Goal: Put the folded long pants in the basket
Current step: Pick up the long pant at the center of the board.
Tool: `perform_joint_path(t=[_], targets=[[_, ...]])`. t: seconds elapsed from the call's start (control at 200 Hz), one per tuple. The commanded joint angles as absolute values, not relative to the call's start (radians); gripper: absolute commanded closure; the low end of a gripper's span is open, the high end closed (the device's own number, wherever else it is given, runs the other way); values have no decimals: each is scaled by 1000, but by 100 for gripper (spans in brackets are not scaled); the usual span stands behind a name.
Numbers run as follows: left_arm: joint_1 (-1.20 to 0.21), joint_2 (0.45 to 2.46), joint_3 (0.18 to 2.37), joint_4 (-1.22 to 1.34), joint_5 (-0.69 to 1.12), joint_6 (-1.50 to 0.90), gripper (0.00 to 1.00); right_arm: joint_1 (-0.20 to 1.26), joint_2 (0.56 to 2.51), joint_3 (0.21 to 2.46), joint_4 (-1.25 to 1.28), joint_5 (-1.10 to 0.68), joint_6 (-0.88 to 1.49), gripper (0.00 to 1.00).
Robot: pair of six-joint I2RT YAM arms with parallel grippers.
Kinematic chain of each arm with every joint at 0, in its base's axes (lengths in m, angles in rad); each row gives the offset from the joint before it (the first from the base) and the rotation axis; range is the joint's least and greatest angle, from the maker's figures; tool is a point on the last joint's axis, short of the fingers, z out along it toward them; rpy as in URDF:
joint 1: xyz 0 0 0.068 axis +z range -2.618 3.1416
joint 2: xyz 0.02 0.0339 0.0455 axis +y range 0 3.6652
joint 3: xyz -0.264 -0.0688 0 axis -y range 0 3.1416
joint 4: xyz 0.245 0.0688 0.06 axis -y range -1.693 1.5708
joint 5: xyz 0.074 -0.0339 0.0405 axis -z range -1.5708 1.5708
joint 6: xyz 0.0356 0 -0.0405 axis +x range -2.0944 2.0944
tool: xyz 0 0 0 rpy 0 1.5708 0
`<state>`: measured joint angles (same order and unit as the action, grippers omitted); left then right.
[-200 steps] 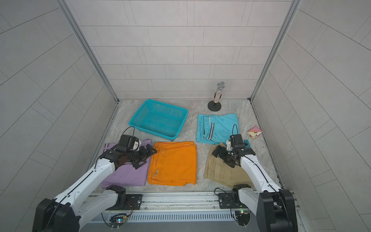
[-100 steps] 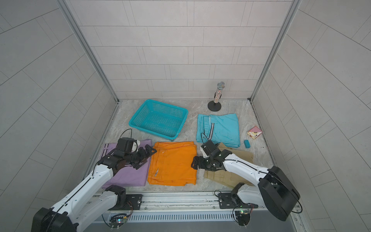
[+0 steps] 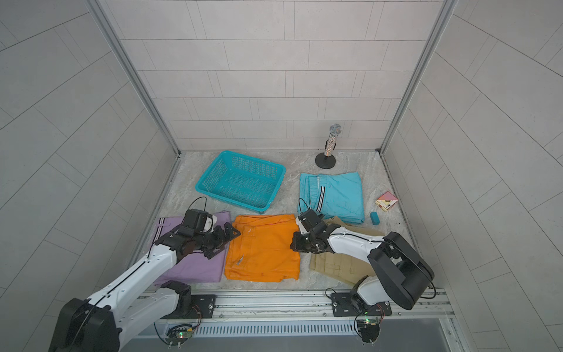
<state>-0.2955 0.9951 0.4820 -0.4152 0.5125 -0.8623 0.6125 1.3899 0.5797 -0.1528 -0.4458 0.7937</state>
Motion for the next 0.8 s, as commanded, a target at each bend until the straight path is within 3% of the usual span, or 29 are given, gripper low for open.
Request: perform_joint_path(t=[0.0, 0.44, 0.525, 0.685, 0.795], targets=[[-326, 1010, 464, -376, 484, -845, 0, 579, 1334, 547, -285, -353, 756, 100], [-448, 1206, 405, -134, 435, -869, 0, 575, 1353, 557, -246, -408, 756, 100], [-455, 1229, 380, -97, 436, -873, 4, 580, 1361, 570, -244, -413, 756, 100], [-474, 1268, 356, -53, 420, -876, 16, 603, 1390, 598, -241, -414, 755, 100], [-479, 1305, 342, -18, 418, -876, 40, 615, 1413, 604, -230, -416, 757, 100]])
